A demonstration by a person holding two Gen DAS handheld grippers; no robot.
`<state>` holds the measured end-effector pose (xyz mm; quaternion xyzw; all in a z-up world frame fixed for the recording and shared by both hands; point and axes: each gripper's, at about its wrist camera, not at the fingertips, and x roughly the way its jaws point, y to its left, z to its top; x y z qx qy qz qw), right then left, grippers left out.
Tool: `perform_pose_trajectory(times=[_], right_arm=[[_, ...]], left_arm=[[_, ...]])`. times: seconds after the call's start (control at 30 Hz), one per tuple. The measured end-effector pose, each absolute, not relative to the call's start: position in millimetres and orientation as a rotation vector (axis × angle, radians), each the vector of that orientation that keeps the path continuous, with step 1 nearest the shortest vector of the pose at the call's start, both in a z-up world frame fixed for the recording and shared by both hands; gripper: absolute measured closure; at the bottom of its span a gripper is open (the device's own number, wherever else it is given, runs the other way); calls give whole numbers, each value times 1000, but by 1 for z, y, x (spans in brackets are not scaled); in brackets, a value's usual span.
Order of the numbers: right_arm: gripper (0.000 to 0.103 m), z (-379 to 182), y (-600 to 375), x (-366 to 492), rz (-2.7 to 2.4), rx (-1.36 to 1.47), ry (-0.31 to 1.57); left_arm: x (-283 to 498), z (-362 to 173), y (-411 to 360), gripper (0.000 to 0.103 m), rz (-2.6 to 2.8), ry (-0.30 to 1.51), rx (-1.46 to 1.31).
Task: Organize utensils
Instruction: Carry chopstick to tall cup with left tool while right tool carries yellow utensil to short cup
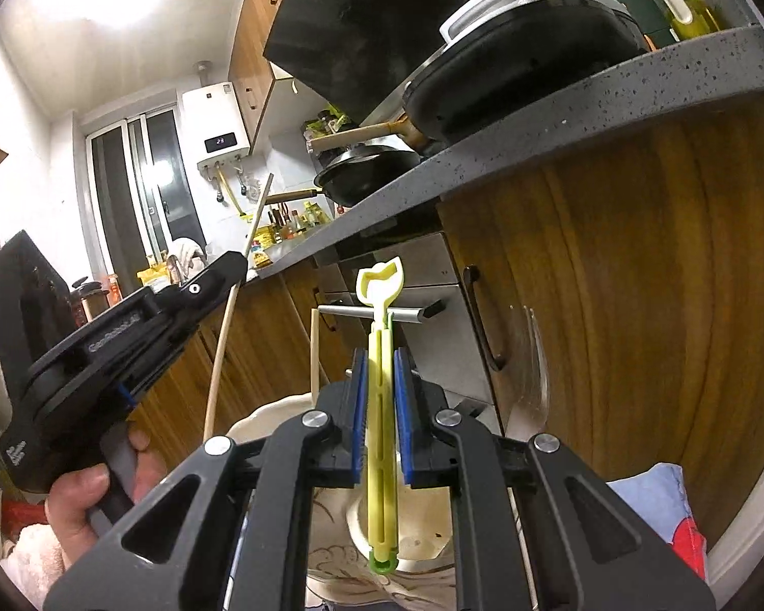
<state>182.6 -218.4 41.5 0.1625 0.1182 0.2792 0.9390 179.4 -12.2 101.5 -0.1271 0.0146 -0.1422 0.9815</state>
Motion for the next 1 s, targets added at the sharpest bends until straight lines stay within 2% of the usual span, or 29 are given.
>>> perform_pose_trajectory(times=[0.23, 0.67, 1.0], right_arm=[[93, 43, -215, 184, 554, 322, 235], [93, 33, -227, 204, 564, 440, 271], [93, 31, -208, 206, 483, 314, 254]], left_arm=[[187, 88, -8, 97, -248, 46, -232], [148, 76, 0, 97, -278, 101, -182], [148, 70, -4, 97, -296, 105, -162]])
